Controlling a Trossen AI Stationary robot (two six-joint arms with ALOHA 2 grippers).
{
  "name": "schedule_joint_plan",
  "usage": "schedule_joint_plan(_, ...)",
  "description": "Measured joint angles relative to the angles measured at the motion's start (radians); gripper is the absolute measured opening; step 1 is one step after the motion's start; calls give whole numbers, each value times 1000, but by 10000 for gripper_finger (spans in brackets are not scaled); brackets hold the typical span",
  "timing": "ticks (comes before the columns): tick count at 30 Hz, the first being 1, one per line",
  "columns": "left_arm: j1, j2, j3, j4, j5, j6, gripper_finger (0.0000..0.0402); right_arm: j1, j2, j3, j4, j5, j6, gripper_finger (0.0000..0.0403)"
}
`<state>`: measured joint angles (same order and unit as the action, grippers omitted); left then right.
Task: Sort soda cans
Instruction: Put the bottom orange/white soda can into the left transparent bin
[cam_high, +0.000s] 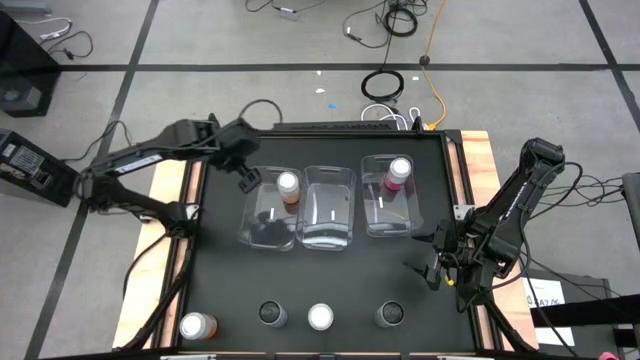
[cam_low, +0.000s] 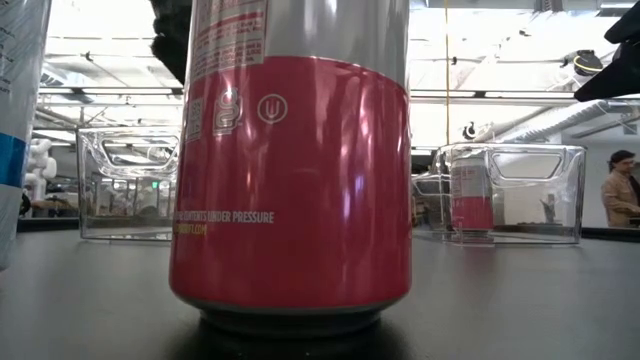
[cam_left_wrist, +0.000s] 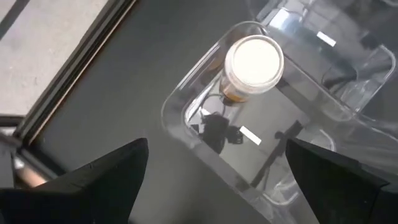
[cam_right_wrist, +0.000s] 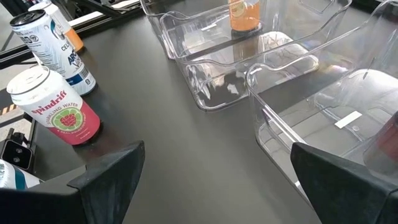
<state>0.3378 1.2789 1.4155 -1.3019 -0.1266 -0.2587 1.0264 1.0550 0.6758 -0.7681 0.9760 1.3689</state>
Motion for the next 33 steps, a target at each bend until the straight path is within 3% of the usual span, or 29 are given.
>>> schedule_joint_plan(12, -4, -76, 0, -193, 28, -188, 388, 0, 0, 0, 0, 0, -27, 396)
schedule_joint_plan(19, -69, -94, -16, -265, 27, -318, 388, 0, 0, 0, 0, 0, -27, 396)
schedule_joint_plan(27, -258, -197, -118, -270, 44, -589, 388, 0, 0, 0, 1, -1, -35, 396)
schedule_joint_plan(33, -481, -225, -203, -241, 44, -884, 388, 0, 0, 0, 5, -3, -53, 396)
